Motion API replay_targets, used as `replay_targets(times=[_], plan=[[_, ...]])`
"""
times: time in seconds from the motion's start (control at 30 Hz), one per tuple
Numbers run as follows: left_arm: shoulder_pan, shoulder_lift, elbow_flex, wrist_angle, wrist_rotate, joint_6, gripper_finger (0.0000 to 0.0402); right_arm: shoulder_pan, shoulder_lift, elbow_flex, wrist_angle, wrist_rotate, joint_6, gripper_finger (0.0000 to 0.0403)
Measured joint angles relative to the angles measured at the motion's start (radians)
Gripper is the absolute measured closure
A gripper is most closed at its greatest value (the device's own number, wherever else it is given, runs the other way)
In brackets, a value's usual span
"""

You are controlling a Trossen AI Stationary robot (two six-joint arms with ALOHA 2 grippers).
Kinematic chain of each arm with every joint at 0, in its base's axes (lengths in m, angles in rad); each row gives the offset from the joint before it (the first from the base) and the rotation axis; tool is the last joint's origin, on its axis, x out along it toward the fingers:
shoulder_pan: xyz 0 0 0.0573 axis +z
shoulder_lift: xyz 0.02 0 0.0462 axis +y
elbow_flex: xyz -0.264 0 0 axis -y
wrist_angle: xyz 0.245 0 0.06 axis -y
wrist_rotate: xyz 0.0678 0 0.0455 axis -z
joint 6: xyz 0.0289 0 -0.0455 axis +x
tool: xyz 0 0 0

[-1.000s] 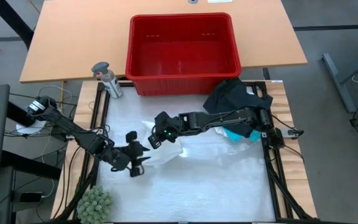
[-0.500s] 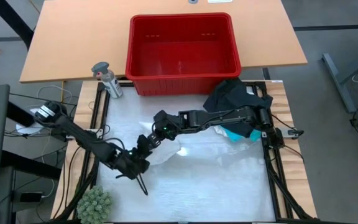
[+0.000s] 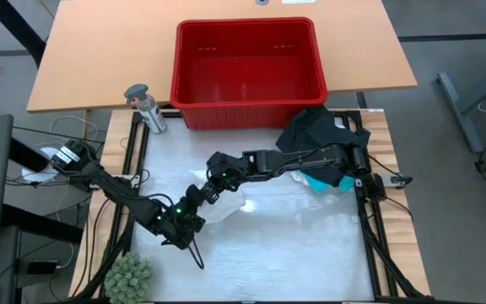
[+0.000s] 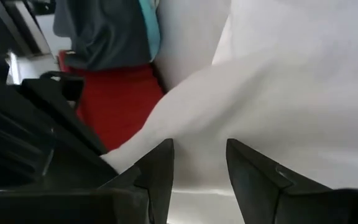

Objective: Fold Laundry from Bin
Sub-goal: Fold the white underwear

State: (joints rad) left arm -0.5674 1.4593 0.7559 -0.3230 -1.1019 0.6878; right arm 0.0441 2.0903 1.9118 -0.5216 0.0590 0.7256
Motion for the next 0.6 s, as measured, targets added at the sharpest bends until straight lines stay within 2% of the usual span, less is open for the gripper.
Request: replay_targets(times=[0.17, 0.27, 0.37, 0.5, 0.6], plan=[[-0.011, 0.0, 0.0, -0.009, -0.042, 0.131, 0.0264, 0.0, 0.0, 0.0, 0.009, -0.019, -0.009, 0.0378], [-0.031, -0.015, 0.005, -0.017, -0.092, 0.022, 0.0264, 0.0, 0.0, 0.0, 0.041, -0.033, -0.017, 0.0378], [-0.052, -0.042, 0.066, -0.101, -0.096, -0.276, 0.0264, 0.0, -0.008, 0.0, 0.072, -0.035, -0.023, 0.0378], [-0.073, -0.069, 0.148, -0.308, -0.081, -0.835, 0.0264, -0.012, -0.012, 0.0, 0.103, -0.068, -0.025, 0.0378], [-0.095, -0.095, 0.19, -0.499, -0.017, -1.256, 0.0264, -0.023, -0.011, 0.0, 0.15, -0.127, -0.024, 0.0378]])
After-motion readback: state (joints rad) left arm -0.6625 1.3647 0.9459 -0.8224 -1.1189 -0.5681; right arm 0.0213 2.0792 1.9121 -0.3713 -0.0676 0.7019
